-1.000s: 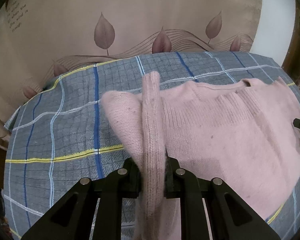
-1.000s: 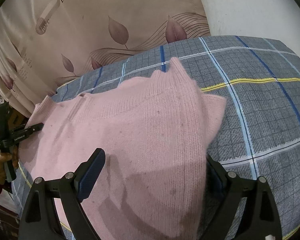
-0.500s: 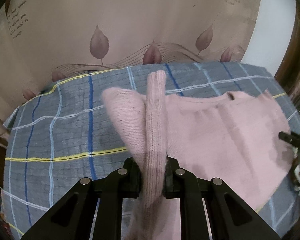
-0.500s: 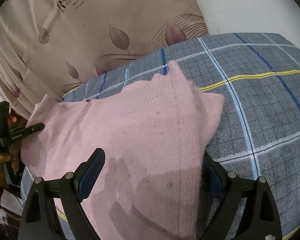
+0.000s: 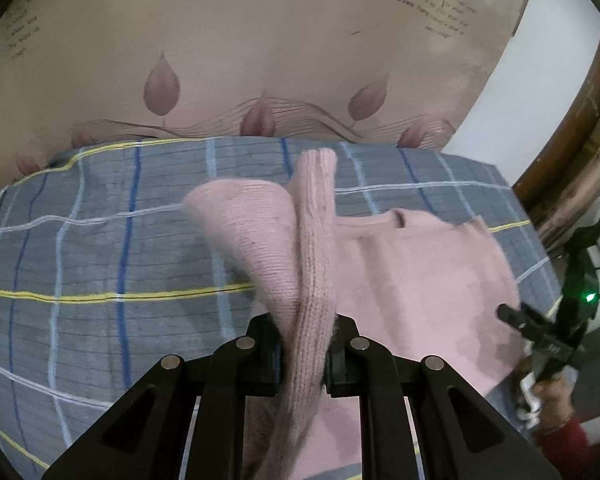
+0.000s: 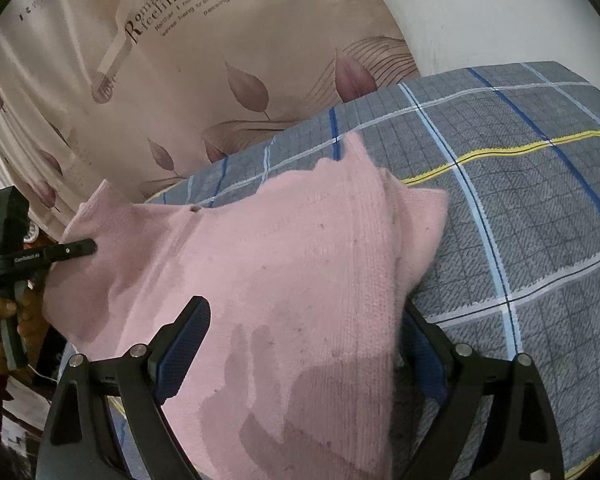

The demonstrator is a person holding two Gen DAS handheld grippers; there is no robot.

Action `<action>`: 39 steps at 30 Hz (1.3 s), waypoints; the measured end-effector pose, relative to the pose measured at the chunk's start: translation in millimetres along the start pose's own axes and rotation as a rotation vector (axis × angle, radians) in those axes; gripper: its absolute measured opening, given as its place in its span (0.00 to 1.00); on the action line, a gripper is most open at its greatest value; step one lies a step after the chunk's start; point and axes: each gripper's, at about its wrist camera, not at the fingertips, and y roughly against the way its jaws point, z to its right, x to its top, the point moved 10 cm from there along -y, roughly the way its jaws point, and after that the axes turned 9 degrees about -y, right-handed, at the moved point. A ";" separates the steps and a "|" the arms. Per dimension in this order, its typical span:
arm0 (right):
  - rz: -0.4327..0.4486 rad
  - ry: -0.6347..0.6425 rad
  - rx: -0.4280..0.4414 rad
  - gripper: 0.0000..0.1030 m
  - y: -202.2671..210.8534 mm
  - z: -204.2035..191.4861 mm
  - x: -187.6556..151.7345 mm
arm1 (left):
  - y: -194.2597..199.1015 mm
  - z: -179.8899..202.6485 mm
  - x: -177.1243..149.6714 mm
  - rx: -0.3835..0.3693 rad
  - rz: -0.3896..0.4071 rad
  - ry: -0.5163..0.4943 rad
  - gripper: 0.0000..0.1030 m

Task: Fold small clothes
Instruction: 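Fold the held edge over the sweater with the left tool, then open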

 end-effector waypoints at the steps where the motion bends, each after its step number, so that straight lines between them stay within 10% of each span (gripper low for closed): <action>1: 0.002 -0.003 0.004 0.88 0.3 0.2 0.1 | 1.0 7.1 2.3 -0.027 0.004 0.015 0.14; 14: 0.026 -0.017 0.053 0.88 7.0 -2.5 -0.6 | -12.6 80.5 29.1 -0.210 0.031 0.163 0.14; 39: 0.039 -0.029 0.094 0.88 15.2 -5.2 0.6 | -82.6 189.5 33.4 -0.323 0.020 0.295 0.15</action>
